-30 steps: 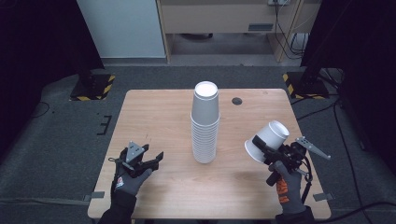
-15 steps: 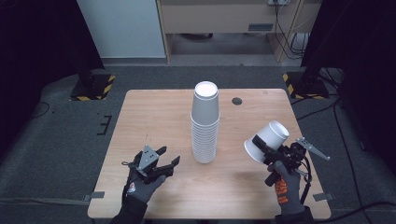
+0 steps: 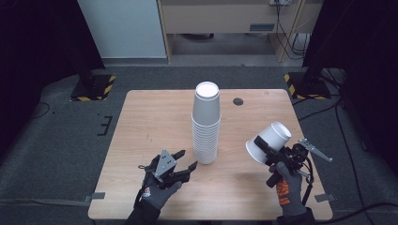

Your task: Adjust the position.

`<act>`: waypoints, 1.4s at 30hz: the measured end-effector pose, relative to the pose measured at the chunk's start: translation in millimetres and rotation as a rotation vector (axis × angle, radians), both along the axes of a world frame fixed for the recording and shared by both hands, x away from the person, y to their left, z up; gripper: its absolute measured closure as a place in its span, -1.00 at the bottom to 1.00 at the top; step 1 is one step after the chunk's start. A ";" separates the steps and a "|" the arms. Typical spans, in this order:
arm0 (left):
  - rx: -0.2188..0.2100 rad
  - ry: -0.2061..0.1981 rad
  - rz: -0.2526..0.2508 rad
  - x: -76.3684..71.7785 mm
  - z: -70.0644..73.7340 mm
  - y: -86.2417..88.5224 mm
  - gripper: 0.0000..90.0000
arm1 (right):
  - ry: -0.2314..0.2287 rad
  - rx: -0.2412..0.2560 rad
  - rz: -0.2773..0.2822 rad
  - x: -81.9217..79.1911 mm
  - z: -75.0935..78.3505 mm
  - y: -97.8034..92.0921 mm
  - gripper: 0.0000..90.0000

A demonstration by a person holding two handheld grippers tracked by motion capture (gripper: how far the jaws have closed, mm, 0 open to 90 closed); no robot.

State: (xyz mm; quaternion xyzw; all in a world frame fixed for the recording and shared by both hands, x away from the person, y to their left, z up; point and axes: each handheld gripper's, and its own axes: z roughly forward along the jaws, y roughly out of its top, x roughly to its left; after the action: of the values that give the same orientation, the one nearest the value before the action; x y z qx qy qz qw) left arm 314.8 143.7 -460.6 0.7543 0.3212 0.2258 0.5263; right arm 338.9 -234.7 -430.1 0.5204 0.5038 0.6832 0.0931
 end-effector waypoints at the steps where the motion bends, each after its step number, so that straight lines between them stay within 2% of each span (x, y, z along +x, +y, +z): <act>1: -0.003 -0.003 -0.005 -0.3 0.9 -3.0 -0.17 | 0.000 0.000 0.000 -0.1 0.0 0.4 -0.65; 17: -0.031 -0.061 -0.074 -6.2 9.3 -41.7 -0.04 | 0.012 0.032 -0.004 -0.8 -0.8 3.0 -0.65; 22: -0.034 -0.061 -0.093 -4.7 10.7 -51.4 -0.05 | 0.007 0.040 -0.005 -1.6 0.3 3.4 -0.65; 30: -0.042 -0.085 -0.113 -1.9 11.2 -62.2 -0.04 | 0.012 0.051 0.004 -1.6 0.1 4.6 -0.65; 42: -0.041 -0.087 -0.148 5.5 11.6 -84.3 -0.02 | 0.015 0.054 0.012 -1.4 -0.3 5.1 -0.65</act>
State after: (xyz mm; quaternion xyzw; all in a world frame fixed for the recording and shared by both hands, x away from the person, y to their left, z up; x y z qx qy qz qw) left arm 320.3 59.4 -449.0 0.7546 0.2459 0.2121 0.5702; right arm 337.5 -229.5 -430.3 0.5247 0.4890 0.6932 0.0713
